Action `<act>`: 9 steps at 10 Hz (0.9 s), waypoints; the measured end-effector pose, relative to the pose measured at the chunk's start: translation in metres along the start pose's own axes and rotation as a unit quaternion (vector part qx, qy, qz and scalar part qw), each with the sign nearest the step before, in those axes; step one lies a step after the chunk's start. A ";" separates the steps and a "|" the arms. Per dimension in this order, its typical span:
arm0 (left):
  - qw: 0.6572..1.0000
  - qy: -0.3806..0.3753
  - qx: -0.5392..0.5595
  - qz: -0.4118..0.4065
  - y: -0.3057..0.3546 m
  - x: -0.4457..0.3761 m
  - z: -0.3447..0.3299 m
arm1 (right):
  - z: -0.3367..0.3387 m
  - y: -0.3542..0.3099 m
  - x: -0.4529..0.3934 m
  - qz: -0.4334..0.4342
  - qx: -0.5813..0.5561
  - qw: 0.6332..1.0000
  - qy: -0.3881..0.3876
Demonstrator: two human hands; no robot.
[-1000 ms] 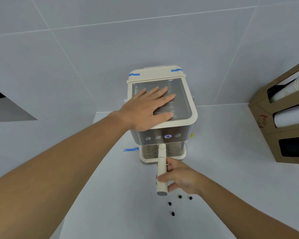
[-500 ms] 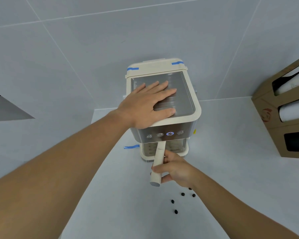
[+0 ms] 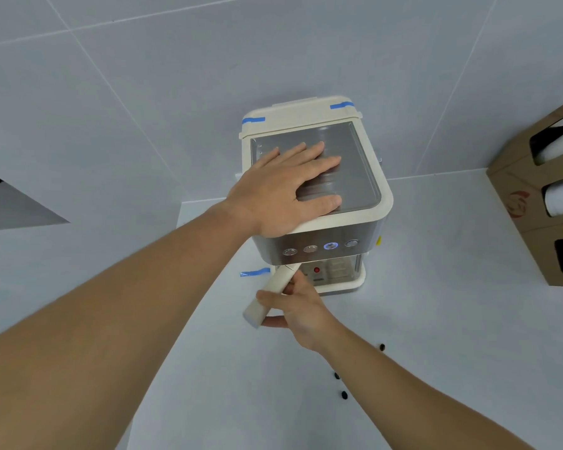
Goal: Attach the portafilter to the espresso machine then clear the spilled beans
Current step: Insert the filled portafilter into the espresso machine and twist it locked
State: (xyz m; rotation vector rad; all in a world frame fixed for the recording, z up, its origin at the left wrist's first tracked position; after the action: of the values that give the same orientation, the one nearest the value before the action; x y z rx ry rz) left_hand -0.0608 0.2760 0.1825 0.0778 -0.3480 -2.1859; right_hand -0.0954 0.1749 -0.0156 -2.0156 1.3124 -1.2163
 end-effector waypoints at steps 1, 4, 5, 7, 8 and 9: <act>1.000 0.001 0.002 0.000 0.001 0.000 0.001 | -0.007 -0.001 -0.006 0.008 -0.024 1.000 0.008; 1.000 0.007 0.006 -0.001 0.001 0.000 0.002 | -0.016 0.004 -0.014 0.019 -0.079 0.996 0.036; 1.000 0.006 0.007 -0.001 0.001 0.000 0.002 | -0.016 0.004 -0.014 0.023 -0.083 0.995 0.045; 1.000 0.009 0.012 -0.003 0.000 -0.001 0.002 | -0.026 -0.002 -0.022 0.031 -0.104 0.992 0.068; 1.000 0.010 0.010 -0.003 0.000 -0.001 0.002 | -0.030 -0.005 -0.026 0.046 -0.102 0.990 0.081; 1.000 0.014 0.015 -0.004 0.000 -0.001 0.003 | -0.035 -0.007 -0.028 0.048 -0.111 0.989 0.082</act>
State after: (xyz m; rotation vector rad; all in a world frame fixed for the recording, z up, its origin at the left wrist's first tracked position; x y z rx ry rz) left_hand -0.0610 0.2778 0.1852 0.1275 -0.3647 -2.1860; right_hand -0.1258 0.2065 -0.0046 -2.0068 1.6706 -1.2610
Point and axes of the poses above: each hand's wrist, its own x-axis away from the middle knuckle, its own z-axis out of the back of the hand, y = z × x, the point moved 10 cm from there along -x, towards the middle knuckle, and after that the axes turned 5 degrees about z, right-handed, at the moved point
